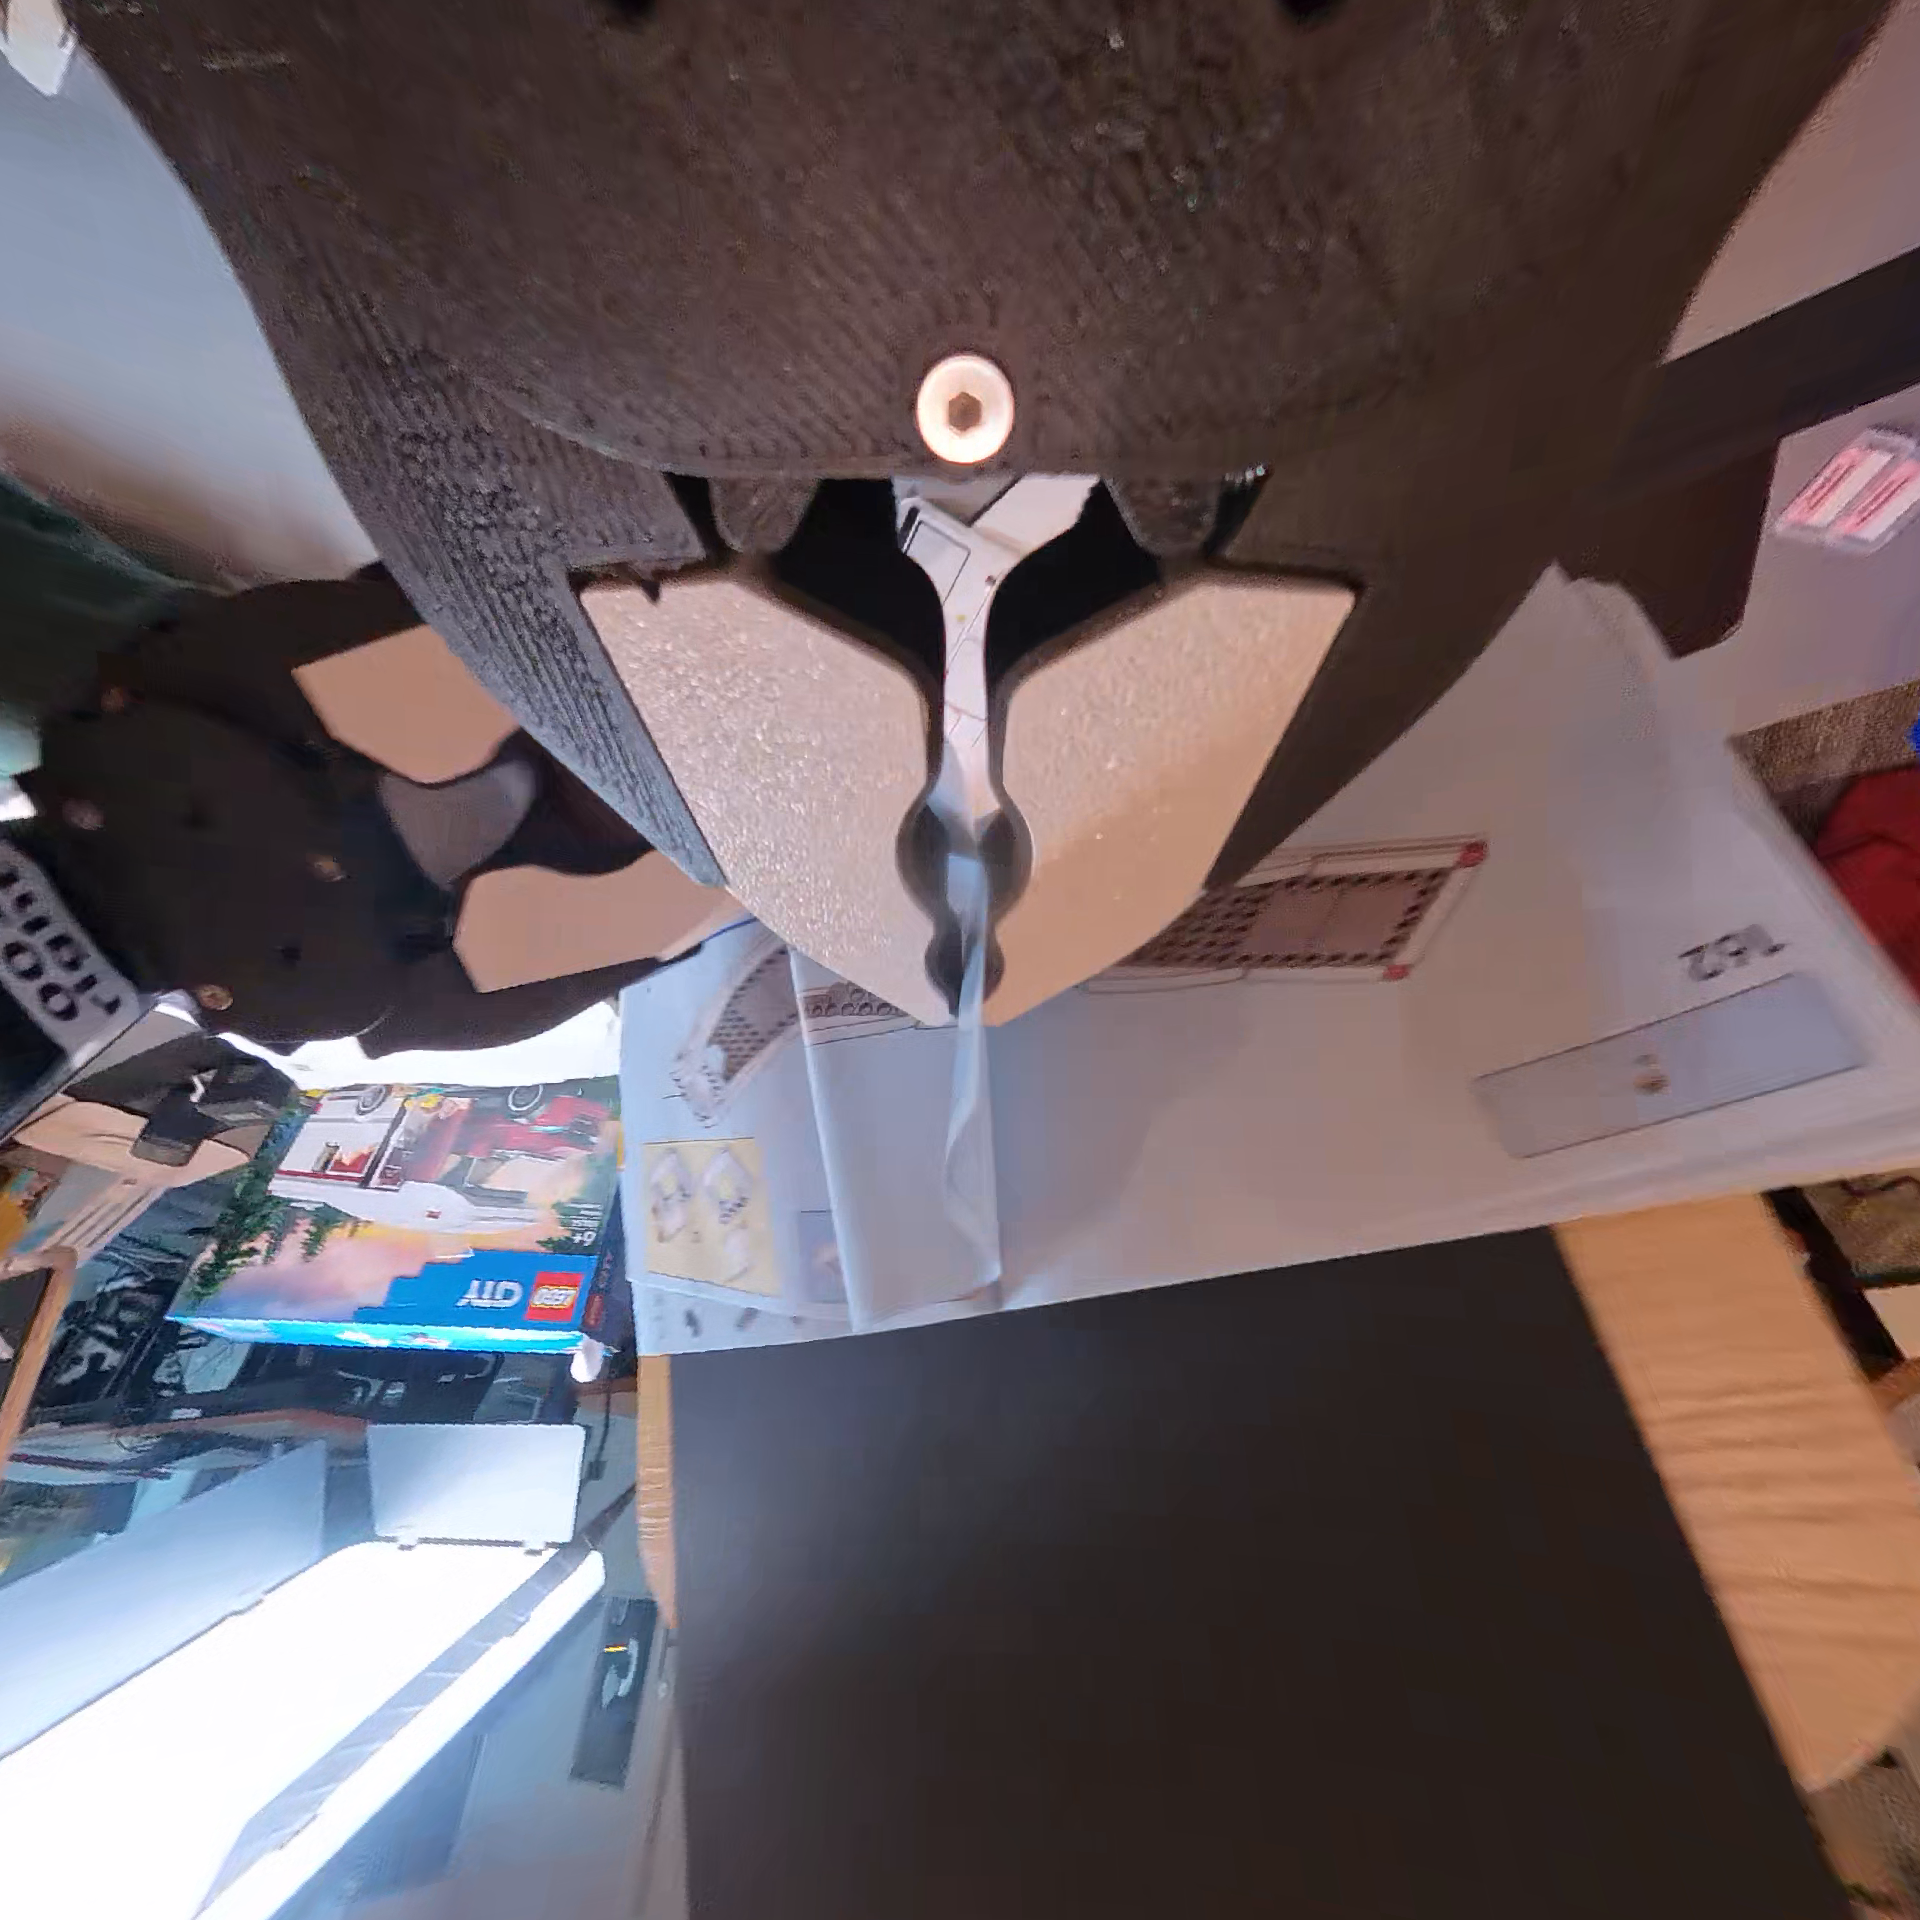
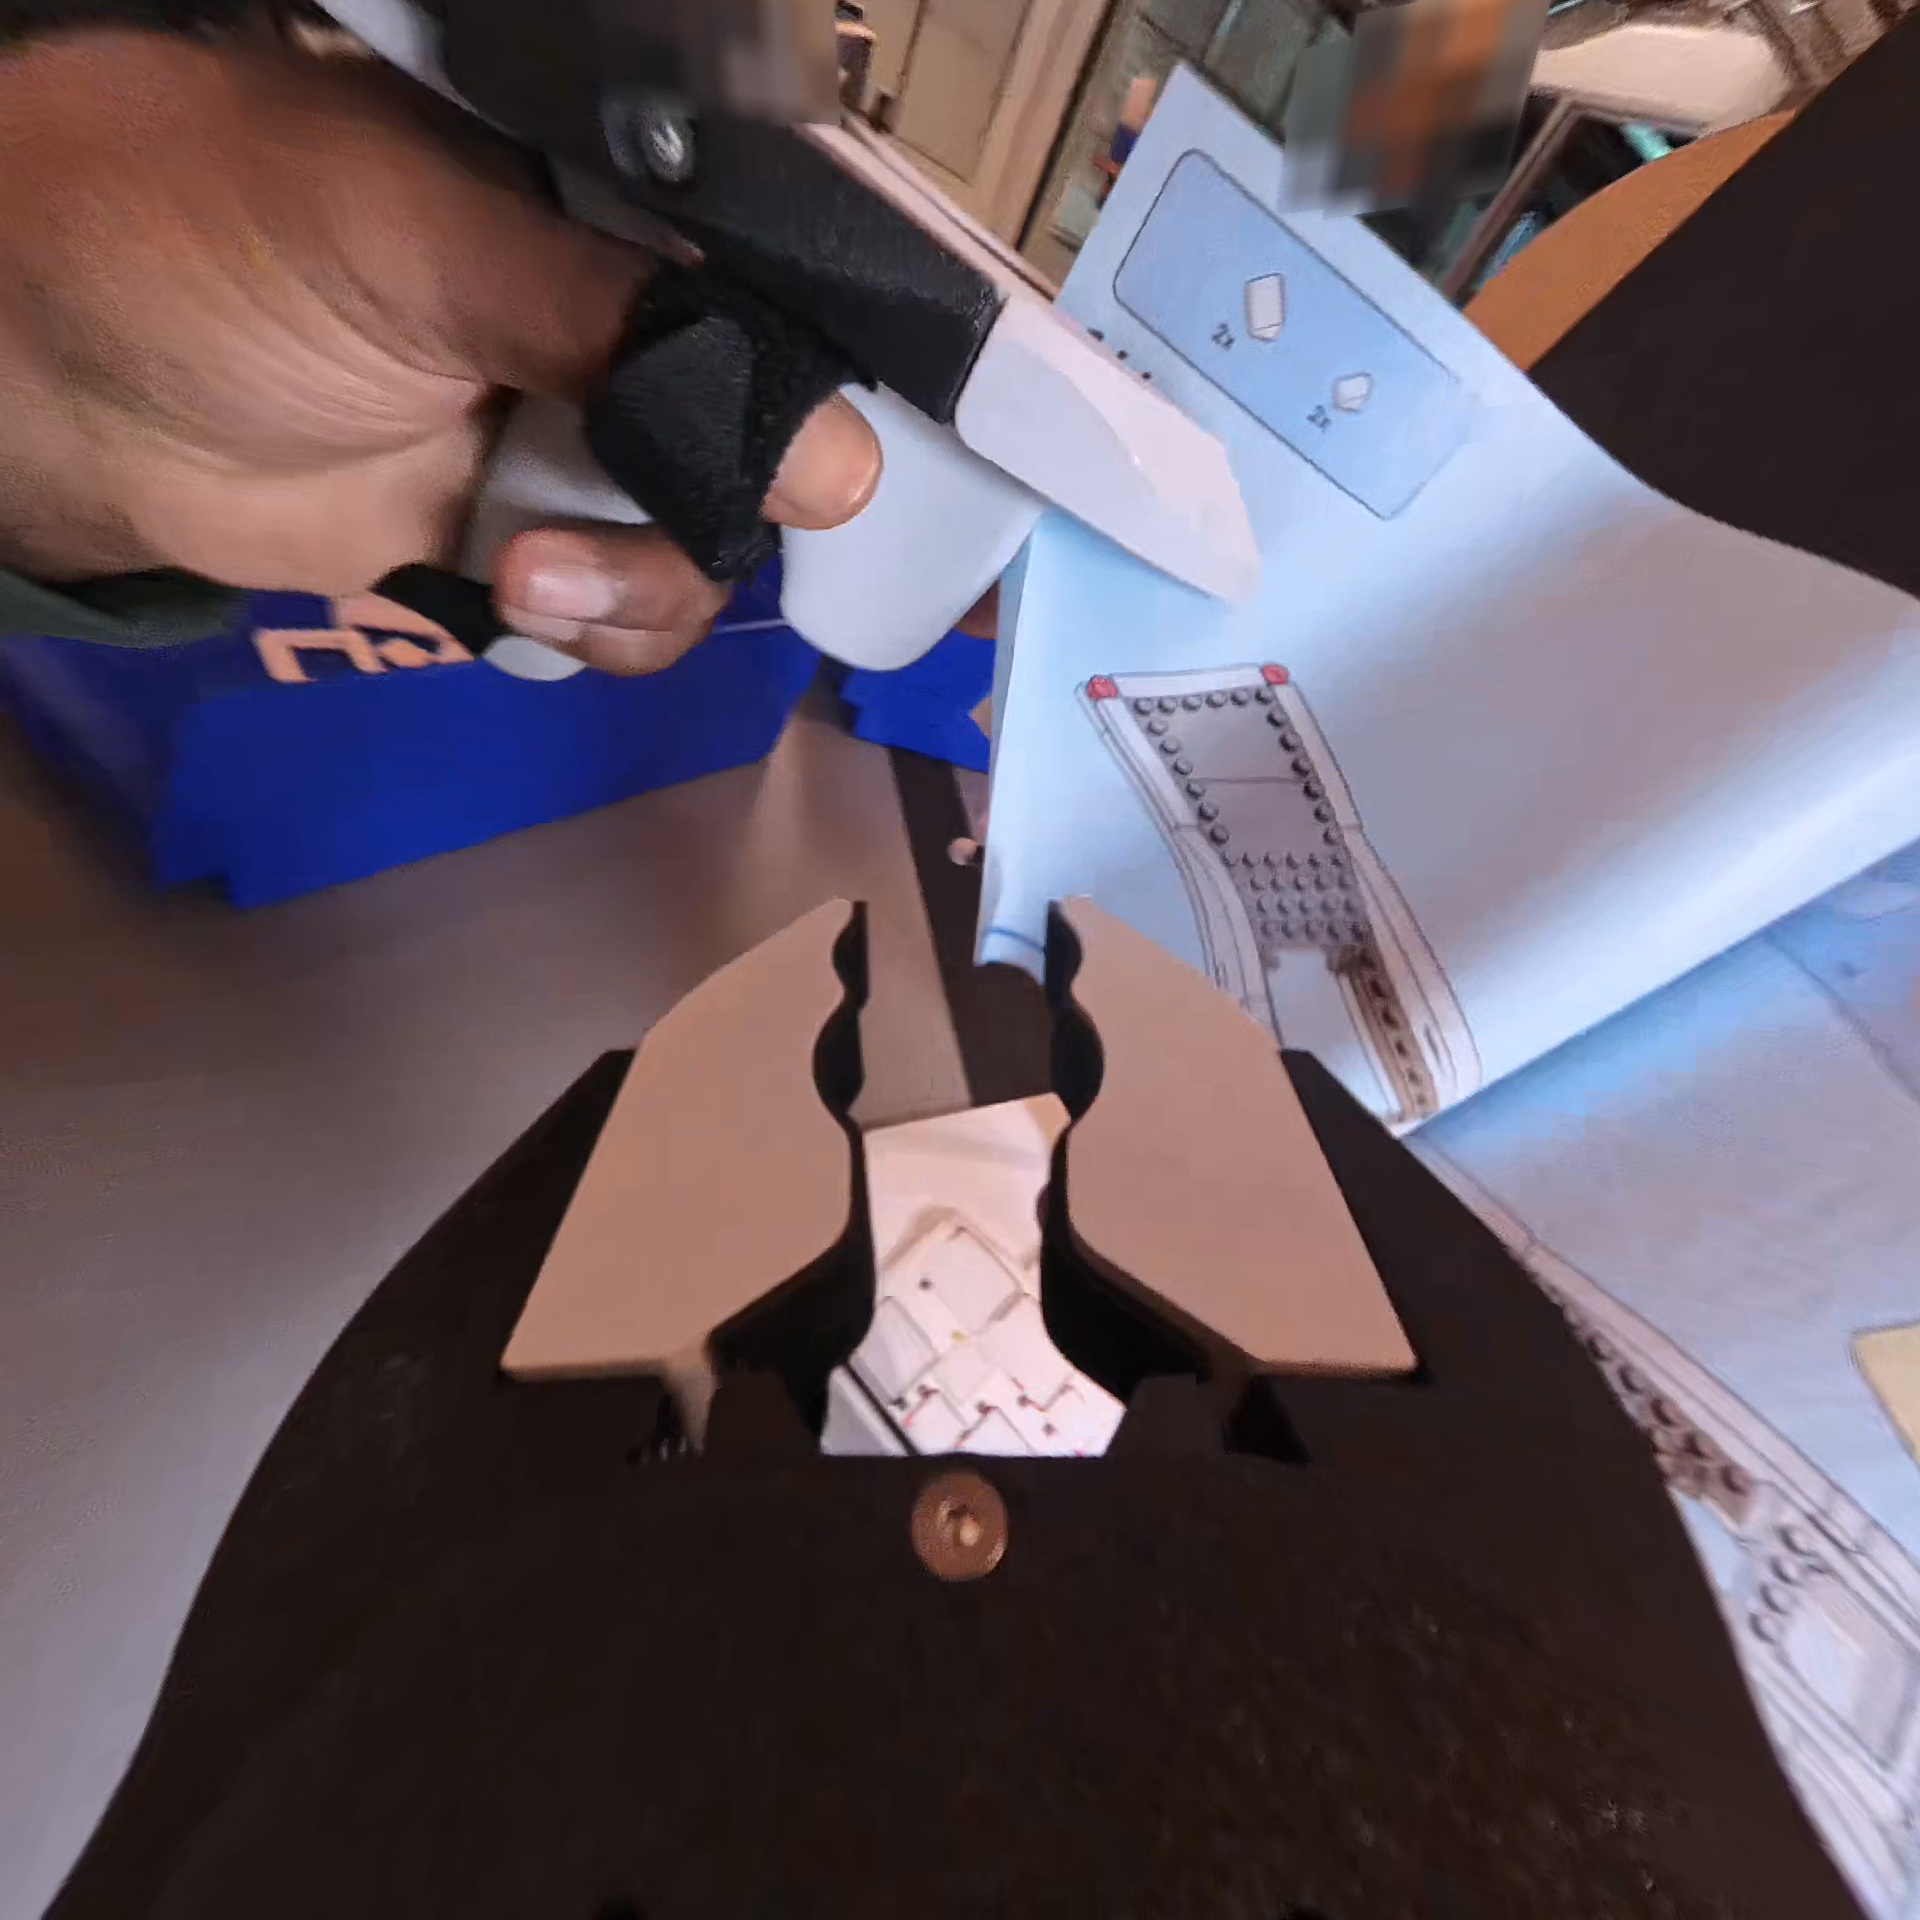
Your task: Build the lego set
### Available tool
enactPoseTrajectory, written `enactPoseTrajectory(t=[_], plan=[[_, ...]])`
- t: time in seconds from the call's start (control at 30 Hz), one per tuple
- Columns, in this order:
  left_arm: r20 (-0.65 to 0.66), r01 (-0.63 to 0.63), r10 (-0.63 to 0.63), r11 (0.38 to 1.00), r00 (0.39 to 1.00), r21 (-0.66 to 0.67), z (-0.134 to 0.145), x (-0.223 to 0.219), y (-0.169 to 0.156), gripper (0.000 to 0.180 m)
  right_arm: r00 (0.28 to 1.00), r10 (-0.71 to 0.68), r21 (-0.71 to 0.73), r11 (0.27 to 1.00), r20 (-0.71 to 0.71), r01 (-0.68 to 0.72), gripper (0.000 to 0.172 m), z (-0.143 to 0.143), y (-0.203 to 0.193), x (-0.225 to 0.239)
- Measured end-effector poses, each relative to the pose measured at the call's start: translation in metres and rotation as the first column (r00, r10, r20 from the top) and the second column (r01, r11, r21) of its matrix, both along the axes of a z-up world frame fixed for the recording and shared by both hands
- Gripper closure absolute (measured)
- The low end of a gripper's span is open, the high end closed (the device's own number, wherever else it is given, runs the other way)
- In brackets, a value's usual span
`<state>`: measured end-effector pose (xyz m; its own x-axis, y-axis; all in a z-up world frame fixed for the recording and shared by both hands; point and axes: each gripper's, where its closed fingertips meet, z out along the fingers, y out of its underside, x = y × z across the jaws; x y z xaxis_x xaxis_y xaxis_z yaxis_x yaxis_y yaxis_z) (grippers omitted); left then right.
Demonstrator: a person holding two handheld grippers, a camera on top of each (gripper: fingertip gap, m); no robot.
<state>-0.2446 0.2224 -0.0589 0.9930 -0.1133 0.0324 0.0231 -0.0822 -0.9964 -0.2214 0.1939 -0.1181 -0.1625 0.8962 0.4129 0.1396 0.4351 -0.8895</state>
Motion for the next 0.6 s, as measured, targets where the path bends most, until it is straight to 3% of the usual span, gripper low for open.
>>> enactPoseTrajectory(t=[0.03,0.13,0.27,0.4,0.5,0.6], plan=[[0.017,-0.012,0.012,1.000,1.000,-0.007,-0.002,-0.011,-0.003,0.180,0.999,0.040,-0.055,0.998,0.002,-0.040,0.133,0.002,-0.004,0.005],[0.036,-0.068,0.069,0.997,0.997,-0.026,-0.006,-0.047,-0.009,0.180,0.996,0.048,-0.187,0.980,-0.072,-0.060,0.136,0.021,0.003,0.017],[0.010,-0.132,0.133,0.988,0.991,-0.077,-0.017,-0.084,-0.009,0.180,0.957,-0.288,-0.212,0.937,-0.018,0.278,0.143,0.024,0.063,0.006],[0.028,-0.212,0.215,0.973,0.976,-0.090,-0.019,-0.110,-0.013,0.172,0.827,-0.561,-0.084,0.823,0.033,0.562,0.139,0.011,0.100,-0.012],[0.140,-0.257,0.258,0.966,0.956,-0.026,-0.012,-0.112,-0.030,0.160,0.746,-0.665,0.020,0.746,-0.034,0.665,0.134,0.015,0.109,-0.015],[0.236,-0.212,0.193,0.975,0.953,0.060,-0.008,-0.078,-0.048,0.160,0.699,-0.710,0.092,0.693,-0.091,0.715,0.123,0.014,0.111,-0.020]])
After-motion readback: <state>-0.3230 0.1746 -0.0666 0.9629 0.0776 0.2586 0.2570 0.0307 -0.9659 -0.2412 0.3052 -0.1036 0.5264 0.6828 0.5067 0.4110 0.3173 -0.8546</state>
